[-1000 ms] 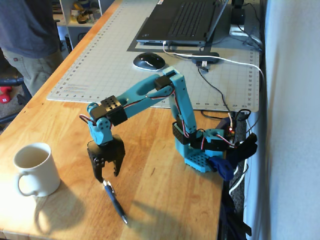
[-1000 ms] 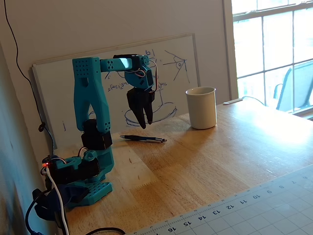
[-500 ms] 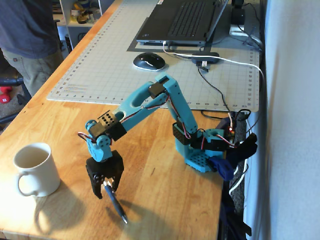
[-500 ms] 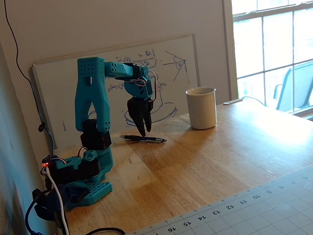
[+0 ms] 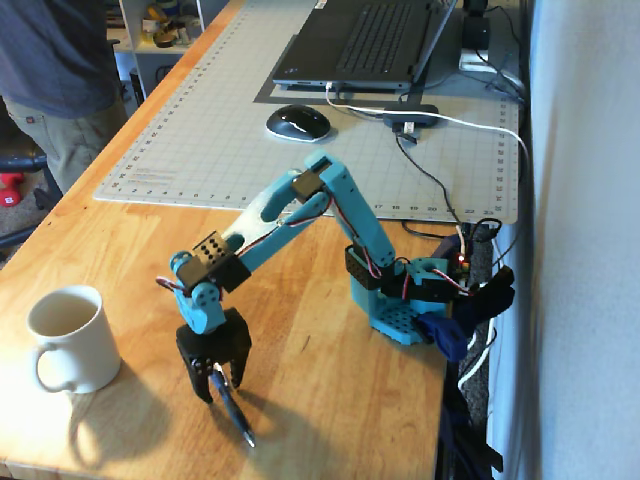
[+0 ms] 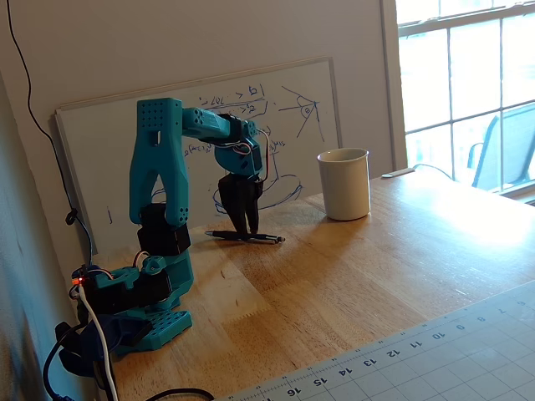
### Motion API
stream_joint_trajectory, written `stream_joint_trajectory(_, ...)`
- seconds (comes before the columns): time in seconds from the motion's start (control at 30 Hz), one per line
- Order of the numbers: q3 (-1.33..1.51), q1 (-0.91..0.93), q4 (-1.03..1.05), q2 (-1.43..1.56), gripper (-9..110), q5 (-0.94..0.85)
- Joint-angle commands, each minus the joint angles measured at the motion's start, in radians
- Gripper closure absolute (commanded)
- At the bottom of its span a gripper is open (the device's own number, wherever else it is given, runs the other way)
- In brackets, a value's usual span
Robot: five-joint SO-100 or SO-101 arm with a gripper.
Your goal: Grasp a pen and put it in a mug.
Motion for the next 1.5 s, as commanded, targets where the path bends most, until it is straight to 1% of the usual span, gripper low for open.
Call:
stream_joint_trajectory(0.0,-0.060,0.002,-0.009,0.009,86,-0.012)
stream_joint_trajectory(1.3,-0.015,-0.002,-0.020,0.002,87,-0.014)
stream_joint_trajectory(1.47,-0.014,-0.002,-0.020,0.003,93,-0.014)
